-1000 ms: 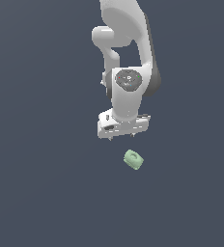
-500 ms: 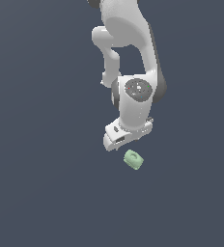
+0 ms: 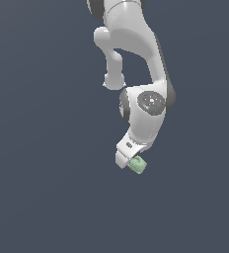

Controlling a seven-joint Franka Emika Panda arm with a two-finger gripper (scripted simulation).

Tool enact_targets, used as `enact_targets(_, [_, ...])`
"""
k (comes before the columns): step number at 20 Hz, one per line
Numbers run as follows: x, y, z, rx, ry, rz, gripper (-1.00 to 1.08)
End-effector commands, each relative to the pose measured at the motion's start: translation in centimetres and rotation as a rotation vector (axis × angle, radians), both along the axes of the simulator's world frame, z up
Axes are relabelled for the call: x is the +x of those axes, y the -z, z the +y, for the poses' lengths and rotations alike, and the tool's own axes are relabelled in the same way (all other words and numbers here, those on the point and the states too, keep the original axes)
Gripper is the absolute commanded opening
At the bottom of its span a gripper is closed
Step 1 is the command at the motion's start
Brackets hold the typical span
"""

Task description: Pick up the object and move it to a goal position.

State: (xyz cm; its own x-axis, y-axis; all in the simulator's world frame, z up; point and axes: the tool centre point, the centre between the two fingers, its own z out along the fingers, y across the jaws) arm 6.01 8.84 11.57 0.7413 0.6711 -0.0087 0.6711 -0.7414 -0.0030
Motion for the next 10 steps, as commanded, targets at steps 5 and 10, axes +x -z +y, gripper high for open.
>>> enact_targets(5, [0.94,0.54,0.84,0.003,-0.102,-0.006,1.00])
enact_targets(10, [1.20,0.70,1.08,0.004,-0.131,-0.008,1.00])
